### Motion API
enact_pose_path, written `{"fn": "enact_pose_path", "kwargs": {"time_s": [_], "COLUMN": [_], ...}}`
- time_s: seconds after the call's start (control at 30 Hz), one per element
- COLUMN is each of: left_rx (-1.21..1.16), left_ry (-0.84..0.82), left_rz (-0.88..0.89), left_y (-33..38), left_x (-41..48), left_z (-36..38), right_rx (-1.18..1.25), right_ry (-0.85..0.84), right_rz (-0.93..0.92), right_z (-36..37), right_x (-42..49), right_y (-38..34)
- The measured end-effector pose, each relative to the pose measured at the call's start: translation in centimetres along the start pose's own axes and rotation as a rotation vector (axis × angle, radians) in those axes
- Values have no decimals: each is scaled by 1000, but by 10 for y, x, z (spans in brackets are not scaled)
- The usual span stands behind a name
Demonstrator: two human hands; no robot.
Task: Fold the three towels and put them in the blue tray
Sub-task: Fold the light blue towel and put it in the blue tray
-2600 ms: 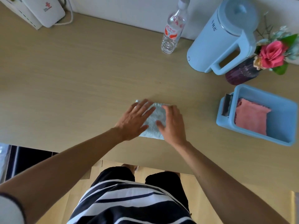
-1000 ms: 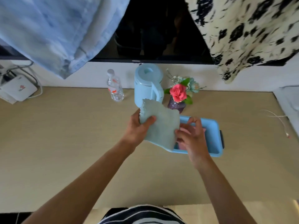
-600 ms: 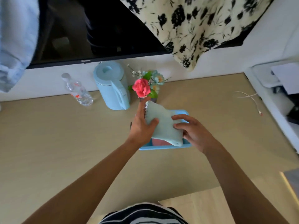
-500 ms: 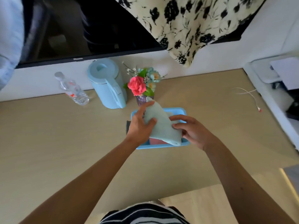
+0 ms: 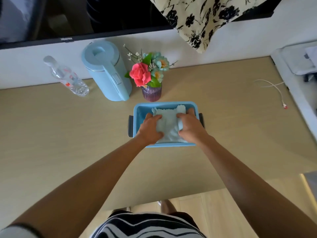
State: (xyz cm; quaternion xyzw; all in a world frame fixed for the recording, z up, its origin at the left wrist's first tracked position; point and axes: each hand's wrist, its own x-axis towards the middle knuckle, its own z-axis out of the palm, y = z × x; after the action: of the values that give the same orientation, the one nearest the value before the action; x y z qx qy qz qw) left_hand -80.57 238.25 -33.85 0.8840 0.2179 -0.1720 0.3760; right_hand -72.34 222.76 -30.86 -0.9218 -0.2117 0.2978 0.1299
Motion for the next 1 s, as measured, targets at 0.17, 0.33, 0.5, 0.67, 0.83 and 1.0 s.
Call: {"fn": "enact_pose_path", "kwargs": {"time_s": [0.17, 0.33, 0.5, 0.67, 0.83, 1.0], "left_rx": [234, 463, 712, 797, 832, 661], "left_ry": [-61, -51, 0, -81, -85, -34], "left_rz": [12, -37, 175, 181, 172, 124], "left_y": [0, -1, -2, -6, -3, 3], "left_x": [11, 12, 22, 31, 33, 18], "left_z": [10, 9, 4, 8, 17, 3], "right_rx": [-281, -642, -795, -829, -818, -663], "right_ry": [26, 213, 125, 42, 39, 29], "right_rz": [-55, -177, -260, -275, -279, -251], "right_z": [20, 25, 20, 20, 29, 23], "right_x": [9, 17, 31, 38, 46, 43], "right_y": [3, -2, 3, 6, 4, 4]}}
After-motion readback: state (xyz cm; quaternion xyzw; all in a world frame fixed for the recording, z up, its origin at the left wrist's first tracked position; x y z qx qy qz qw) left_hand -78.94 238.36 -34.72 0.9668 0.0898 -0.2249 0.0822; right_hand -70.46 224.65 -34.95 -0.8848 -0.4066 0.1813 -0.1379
